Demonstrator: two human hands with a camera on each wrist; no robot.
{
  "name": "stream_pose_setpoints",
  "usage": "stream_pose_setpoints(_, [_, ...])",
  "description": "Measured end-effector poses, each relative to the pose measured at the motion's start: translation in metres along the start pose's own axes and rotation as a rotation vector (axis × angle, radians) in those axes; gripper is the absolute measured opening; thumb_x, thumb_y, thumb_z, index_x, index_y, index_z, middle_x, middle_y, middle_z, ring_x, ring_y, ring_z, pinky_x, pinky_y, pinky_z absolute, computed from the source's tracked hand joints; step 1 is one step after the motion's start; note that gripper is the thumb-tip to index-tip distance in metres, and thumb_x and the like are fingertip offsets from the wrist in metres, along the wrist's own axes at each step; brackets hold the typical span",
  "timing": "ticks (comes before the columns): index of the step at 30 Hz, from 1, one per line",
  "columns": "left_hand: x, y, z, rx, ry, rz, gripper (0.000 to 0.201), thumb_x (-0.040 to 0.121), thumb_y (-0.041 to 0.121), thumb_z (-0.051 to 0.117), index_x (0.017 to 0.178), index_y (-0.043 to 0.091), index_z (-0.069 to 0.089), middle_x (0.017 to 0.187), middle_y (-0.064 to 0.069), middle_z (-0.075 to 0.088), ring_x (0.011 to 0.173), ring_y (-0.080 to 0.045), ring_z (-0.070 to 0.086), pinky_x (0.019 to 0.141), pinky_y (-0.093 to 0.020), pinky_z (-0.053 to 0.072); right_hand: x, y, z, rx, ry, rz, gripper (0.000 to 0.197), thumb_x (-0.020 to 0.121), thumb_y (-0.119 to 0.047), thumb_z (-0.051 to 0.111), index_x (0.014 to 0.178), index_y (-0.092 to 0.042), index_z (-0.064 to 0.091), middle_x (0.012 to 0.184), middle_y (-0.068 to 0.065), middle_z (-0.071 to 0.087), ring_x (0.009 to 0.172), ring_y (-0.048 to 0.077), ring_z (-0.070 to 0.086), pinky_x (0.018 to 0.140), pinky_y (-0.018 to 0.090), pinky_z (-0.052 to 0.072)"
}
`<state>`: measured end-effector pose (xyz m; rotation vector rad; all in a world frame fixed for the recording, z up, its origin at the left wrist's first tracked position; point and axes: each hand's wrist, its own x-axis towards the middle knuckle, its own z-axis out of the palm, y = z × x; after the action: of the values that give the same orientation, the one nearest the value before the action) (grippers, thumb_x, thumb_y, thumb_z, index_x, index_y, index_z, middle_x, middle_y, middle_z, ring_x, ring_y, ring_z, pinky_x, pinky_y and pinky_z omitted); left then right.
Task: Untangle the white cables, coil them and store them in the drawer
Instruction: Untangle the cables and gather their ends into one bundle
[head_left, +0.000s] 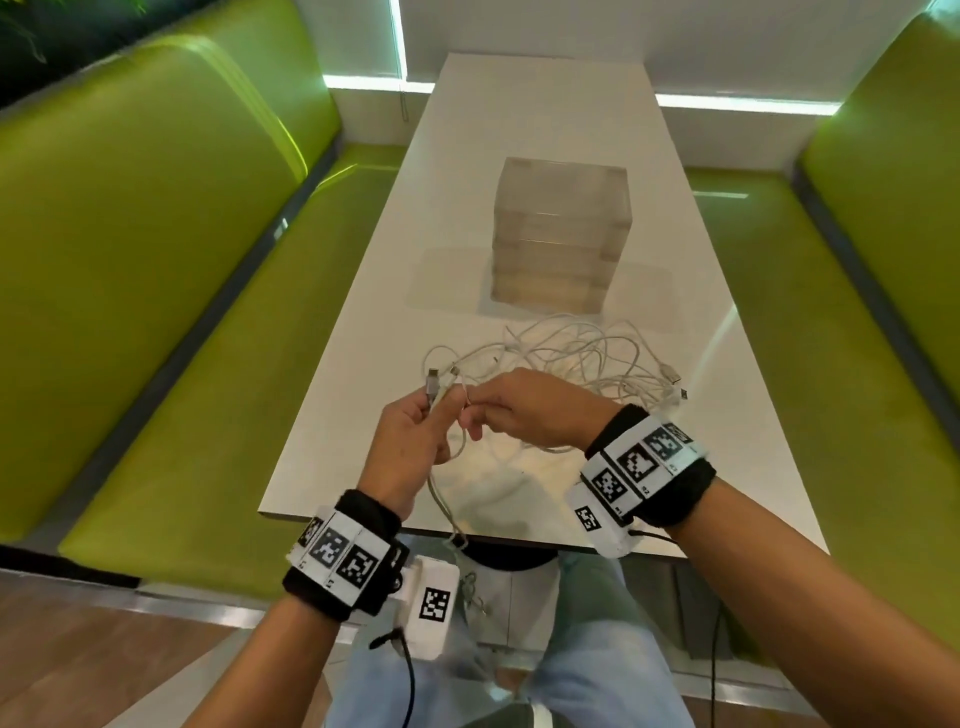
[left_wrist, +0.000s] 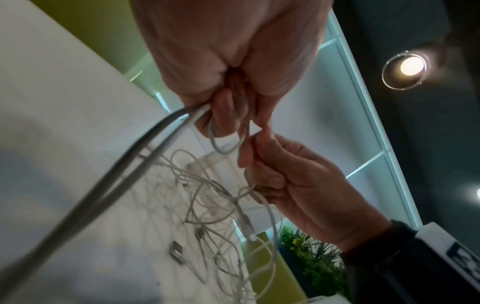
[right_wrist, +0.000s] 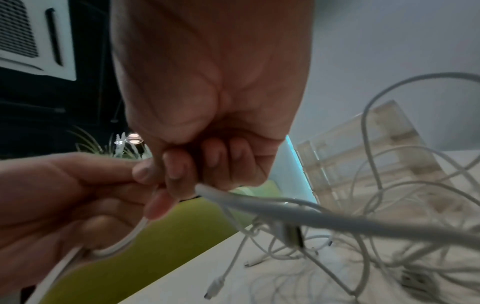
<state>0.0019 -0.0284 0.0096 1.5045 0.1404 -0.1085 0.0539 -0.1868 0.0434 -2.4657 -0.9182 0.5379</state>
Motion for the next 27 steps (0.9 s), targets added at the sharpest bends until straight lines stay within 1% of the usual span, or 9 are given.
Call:
stream_pose_setpoints(2, [-0.002,-0.001,0.006,-0.083,-0.051,0.001,0.023,0.094,0.023,0.055,0.101,0.006,0.070,0.054,0.006,0.047,0.048,-0.009,0.026,0.048,-0.022,0.025,-0.001,0.001,0.001,-0.023,-0.023,0.030,0.027,0.097,-0.022,0.043,0.093,-0.012,0.068,0.080,-0.014,0.061,0.065,0.002,0.048,0.070,0.025,0.038])
stream_pose_setpoints(4, [-0.004,0.001,0.010,-0.127,-0.067,0.007,0.021,0.095,0.018,0.054,0.102,0.007,0.070,0.054,0.007,0.049,0.046,-0.007,0.027,0.047,-0.019,0.026,-0.002,0.001,0.003,-0.001,-0.027,0.033,0.028,0.097,-0.020,0.043,0.096,-0.009,0.068,0.094,-0.004,0.069,0.068,0.005,0.052,0.072,0.026,0.041])
stream_pose_setpoints(7, [-0.002,0.008,0.008,-0.233,0.017,0.017,0.018,0.093,0.016,0.054,0.085,0.009,0.069,0.047,0.009,0.036,0.043,-0.005,0.025,0.043,-0.017,0.026,-0.002,0.005,0.006,0.028,-0.003,0.037,0.023,0.095,-0.027,0.049,0.087,-0.011,0.064,0.088,-0.002,0.068,0.077,0.015,0.059,0.070,0.030,0.044])
stream_pose_setpoints(10, [0.001,0.022,-0.002,-0.403,0.080,0.051,0.025,0.095,0.016,0.049,0.075,0.010,0.062,0.048,0.010,0.026,0.041,-0.004,0.023,0.040,-0.016,0.023,-0.002,0.023,0.009,-0.126,0.012,0.122,0.010,0.090,-0.028,0.058,0.082,-0.023,0.055,0.088,-0.005,0.060,0.080,0.014,0.052,0.066,0.029,0.036])
stream_pose_setpoints(15, [-0.002,0.042,-0.021,-0.428,0.113,0.165,0.025,0.100,0.017,0.042,0.079,0.011,0.054,0.046,0.013,0.024,0.041,-0.003,0.020,0.041,-0.016,0.021,-0.001,0.050,0.003,-0.027,0.279,0.186,0.013,0.094,-0.018,0.051,0.095,-0.013,0.063,0.098,0.001,0.060,0.090,0.019,0.056,0.075,0.031,0.042])
stream_pose_setpoints(18, [0.000,0.037,-0.024,-0.360,0.165,0.158,0.025,0.100,0.020,0.044,0.078,0.012,0.054,0.048,0.011,0.025,0.043,-0.005,0.021,0.041,-0.016,0.025,0.001,0.054,-0.002,0.032,0.354,0.162,0.018,0.094,-0.020,0.051,0.097,-0.013,0.067,0.104,0.002,0.060,0.095,0.019,0.058,0.080,0.031,0.045])
stream_pose_setpoints(20, [0.001,0.029,-0.020,-0.218,0.170,0.121,0.025,0.099,0.023,0.046,0.079,0.013,0.055,0.051,0.008,0.026,0.045,-0.007,0.023,0.042,-0.018,0.027,0.000,0.051,-0.003,0.028,0.360,0.140,0.020,0.093,-0.024,0.053,0.100,-0.017,0.070,0.103,0.000,0.064,0.095,0.020,0.061,0.082,0.037,0.049])
stream_pose_setpoints(24, [0.003,0.014,0.002,0.108,0.082,0.074,0.018,0.096,0.025,0.053,0.086,0.011,0.060,0.051,0.012,0.035,0.045,-0.002,0.032,0.047,-0.019,0.033,-0.004,0.032,-0.003,0.003,0.371,0.042,0.020,0.091,-0.018,0.053,0.100,-0.020,0.071,0.095,-0.002,0.067,0.091,0.016,0.064,0.078,0.040,0.051])
stream_pose_setpoints(27, [0.005,0.012,0.018,0.184,-0.021,0.107,0.012,0.093,0.022,0.058,0.084,0.017,0.063,0.049,0.016,0.044,0.046,0.001,0.037,0.051,-0.020,0.033,-0.006,0.020,-0.004,0.010,0.396,-0.015,0.021,0.090,-0.013,0.052,0.101,-0.014,0.070,0.089,0.004,0.066,0.083,0.021,0.061,0.073,0.039,0.049])
